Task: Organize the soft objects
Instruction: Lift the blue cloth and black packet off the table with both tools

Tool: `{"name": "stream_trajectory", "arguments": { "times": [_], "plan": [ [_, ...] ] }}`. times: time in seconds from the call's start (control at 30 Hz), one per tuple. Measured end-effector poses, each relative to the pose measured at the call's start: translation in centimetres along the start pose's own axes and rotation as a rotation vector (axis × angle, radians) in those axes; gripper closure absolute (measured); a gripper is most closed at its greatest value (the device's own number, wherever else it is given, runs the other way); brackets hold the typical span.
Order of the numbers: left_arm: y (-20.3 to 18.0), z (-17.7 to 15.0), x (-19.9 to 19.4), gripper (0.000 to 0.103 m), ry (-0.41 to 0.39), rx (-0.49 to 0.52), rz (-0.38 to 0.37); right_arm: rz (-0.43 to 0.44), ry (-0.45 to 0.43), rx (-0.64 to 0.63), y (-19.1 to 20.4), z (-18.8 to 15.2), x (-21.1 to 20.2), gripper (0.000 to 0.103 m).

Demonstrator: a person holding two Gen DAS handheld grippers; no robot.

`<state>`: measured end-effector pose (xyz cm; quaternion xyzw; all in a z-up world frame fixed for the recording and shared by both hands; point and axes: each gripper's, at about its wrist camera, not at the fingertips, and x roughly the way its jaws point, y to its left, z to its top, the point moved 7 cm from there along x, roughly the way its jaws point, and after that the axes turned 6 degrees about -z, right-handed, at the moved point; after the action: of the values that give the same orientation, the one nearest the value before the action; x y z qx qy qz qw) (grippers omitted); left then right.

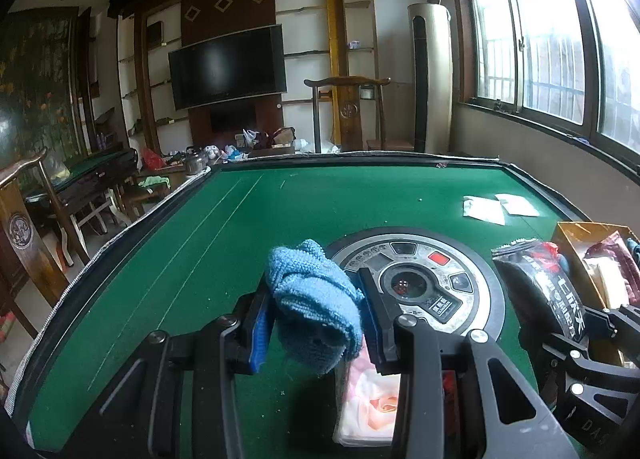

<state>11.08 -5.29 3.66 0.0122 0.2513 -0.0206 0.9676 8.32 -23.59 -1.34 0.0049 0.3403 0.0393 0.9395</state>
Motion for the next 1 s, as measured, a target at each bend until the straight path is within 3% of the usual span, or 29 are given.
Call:
{"name": "stream_trajectory", "arguments": {
  "times": [1.0],
  "plan": [
    [-0.38, 0.14, -0.45, 0.064, -0.01, 0.025, 0.016, -0.001, 0.003, 0.0, -0.1, 0.04, -0.02, 0.059]
  ]
}}
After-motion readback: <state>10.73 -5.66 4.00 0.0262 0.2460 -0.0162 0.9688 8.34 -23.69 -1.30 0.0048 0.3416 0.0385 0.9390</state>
